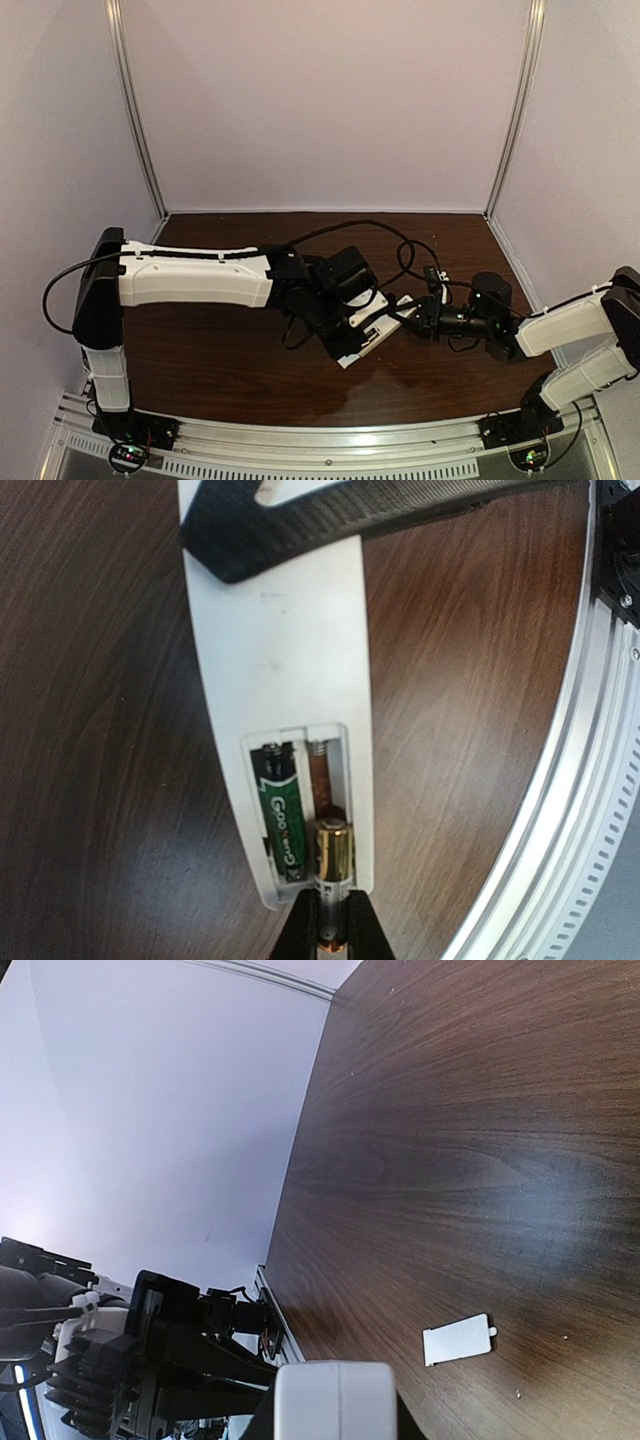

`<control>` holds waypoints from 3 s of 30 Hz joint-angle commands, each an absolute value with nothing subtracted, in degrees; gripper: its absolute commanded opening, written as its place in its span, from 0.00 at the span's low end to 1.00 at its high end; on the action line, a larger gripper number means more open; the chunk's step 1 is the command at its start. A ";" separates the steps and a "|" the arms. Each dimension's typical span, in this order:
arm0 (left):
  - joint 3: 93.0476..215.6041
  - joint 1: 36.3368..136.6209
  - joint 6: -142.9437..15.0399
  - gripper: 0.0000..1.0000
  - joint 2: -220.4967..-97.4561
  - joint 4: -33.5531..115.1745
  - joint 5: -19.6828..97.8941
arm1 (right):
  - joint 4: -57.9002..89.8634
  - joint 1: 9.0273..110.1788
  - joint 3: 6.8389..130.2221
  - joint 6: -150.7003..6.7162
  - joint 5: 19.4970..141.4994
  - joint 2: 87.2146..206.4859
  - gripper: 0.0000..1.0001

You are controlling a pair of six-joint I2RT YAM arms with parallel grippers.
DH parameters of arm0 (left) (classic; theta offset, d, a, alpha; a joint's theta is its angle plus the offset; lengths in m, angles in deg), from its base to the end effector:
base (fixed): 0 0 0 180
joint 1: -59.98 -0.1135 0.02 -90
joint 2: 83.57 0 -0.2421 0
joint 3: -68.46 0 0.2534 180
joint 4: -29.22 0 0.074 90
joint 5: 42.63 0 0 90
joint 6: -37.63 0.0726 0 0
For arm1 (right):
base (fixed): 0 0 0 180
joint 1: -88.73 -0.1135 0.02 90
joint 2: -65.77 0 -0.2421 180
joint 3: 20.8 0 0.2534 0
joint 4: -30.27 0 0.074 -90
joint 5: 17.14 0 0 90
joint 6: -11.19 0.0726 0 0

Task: Load the batteries into the remote control
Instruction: Place the battery in the battery compartment, then load the battery into the battery compartment.

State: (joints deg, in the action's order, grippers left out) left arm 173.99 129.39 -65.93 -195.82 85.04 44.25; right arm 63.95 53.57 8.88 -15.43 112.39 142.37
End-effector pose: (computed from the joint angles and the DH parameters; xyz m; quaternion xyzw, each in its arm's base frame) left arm 0.1478 -0.4047 0.1779 0.4605 0.8550 -0.1770 0.1602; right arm 0.1888 0.1895 0.1342 -0.0238 0.7667 0.6157 0.1804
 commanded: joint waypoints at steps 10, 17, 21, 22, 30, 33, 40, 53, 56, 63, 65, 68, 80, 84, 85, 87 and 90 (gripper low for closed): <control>180.63 129.02 -66.53 0.00 -200.04 85.06 46.33 | 74.37 51.26 7.52 -11.81 112.41 146.07 0.00; 181.36 129.06 -66.45 0.00 -200.15 84.91 46.36 | 80.50 50.76 6.23 -9.35 112.41 149.41 0.00; 181.42 128.98 -66.11 0.00 -200.50 84.91 46.24 | 81.74 50.67 5.92 -9.01 112.33 150.05 0.00; 181.26 129.00 -66.11 0.00 -200.49 85.05 46.20 | 81.59 50.62 5.92 -9.02 112.24 149.87 0.00; 178.84 128.97 -67.14 0.00 -199.23 87.06 45.89 | 75.90 50.72 5.89 -11.66 109.35 145.64 0.00; 178.31 128.97 -67.59 0.00 -198.88 87.75 45.87 | 73.19 50.67 5.95 -12.64 108.30 143.52 0.00; 178.98 128.85 -68.01 0.00 -199.35 88.14 46.14 | 74.71 50.63 5.69 -11.45 108.31 143.87 0.00; 179.96 128.35 -67.78 0.21 -199.34 89.01 46.40 | 79.40 50.50 4.63 -9.09 108.98 146.22 0.00; 180.12 128.31 -67.42 0.25 -199.00 88.98 46.39 | 79.00 50.50 4.76 -9.22 109.15 146.12 0.00; 179.44 128.35 -66.23 0.31 -196.14 86.99 46.00 | 78.18 50.54 4.89 -9.42 109.24 146.67 0.00; 178.68 128.35 -65.65 0.36 -194.60 85.42 45.48 | 78.21 50.50 4.85 -9.37 109.26 146.73 0.00; 177.26 128.33 -64.57 0.43 -191.78 83.33 45.13 | 77.93 50.50 5.00 -9.28 109.52 146.78 0.00; 151.44 126.77 -54.32 0.60 -168.48 59.05 43.56 | 80.10 50.50 5.73 -5.28 115.78 145.17 0.00; 139.95 125.56 -50.90 0.78 -161.06 48.99 37.91 | 80.99 50.51 6.06 -3.16 118.24 143.70 0.00; 137.87 125.36 -50.23 0.82 -159.60 47.35 36.66 | 80.74 50.50 6.20 -2.96 118.88 143.32 0.00; 134.72 125.11 -49.84 0.96 -157.93 45.15 35.16 | 80.03 50.43 6.55 -2.79 119.98 142.36 0.00; 134.08 124.94 -50.55 0.97 -158.21 44.25 33.03 | 77.81 50.32 7.20 -3.47 121.05 140.64 0.00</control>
